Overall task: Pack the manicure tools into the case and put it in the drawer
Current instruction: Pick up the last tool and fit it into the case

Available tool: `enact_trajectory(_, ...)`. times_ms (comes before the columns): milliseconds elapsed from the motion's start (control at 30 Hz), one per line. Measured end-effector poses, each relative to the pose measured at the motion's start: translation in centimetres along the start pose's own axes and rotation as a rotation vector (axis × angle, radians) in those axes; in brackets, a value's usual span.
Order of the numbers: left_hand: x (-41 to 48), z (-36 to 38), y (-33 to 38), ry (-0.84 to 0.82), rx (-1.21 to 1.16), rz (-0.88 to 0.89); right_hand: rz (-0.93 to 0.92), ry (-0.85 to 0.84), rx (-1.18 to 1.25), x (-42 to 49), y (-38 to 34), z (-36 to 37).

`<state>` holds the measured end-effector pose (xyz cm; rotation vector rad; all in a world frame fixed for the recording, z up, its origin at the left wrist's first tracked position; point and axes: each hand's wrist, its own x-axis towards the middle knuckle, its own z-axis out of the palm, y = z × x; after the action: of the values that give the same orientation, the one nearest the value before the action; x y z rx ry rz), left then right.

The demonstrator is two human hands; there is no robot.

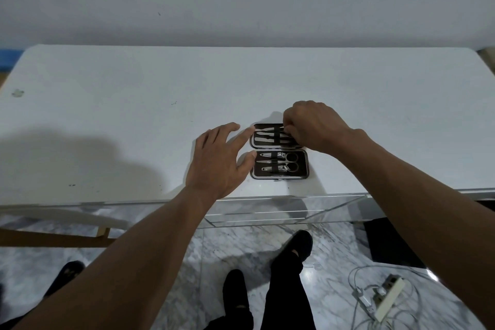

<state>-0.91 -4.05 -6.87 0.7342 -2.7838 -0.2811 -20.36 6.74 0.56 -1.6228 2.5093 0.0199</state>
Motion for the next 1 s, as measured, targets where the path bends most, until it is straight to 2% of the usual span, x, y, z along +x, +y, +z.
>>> enact_trajectory(133, 0.0, -0.1, 0.1, 0.001, -0.013, 0.002, 0.033, 0.043, 0.076, -0.6, 0.1, 0.3)
enact_trajectory(267, 0.0, -0.2, 0.0, -0.007, -0.014, 0.005, 0.164, 0.091, 0.218, -1.5, 0.1, 0.9)
enact_trajectory(500, 0.0, -0.1, 0.0, -0.003, -0.045, 0.010, 0.297, -0.006, 0.352, -4.5, 0.4, 1.5)
enact_trajectory(633, 0.1, -0.3, 0.0, -0.015, -0.080, 0.006, 0.307, -0.023, 0.414, -5.2, 0.4, 1.7)
enact_trajectory(867, 0.2, -0.4, -0.2, -0.075, -0.125, -0.017, 0.299, -0.085, 0.720, -5.3, 1.0, 1.5)
enact_trajectory(1000, 1.0, -1.6, 1.6, -0.176, -0.155, -0.158, 0.290, -0.075, 0.697, -5.8, 1.3, 1.7)
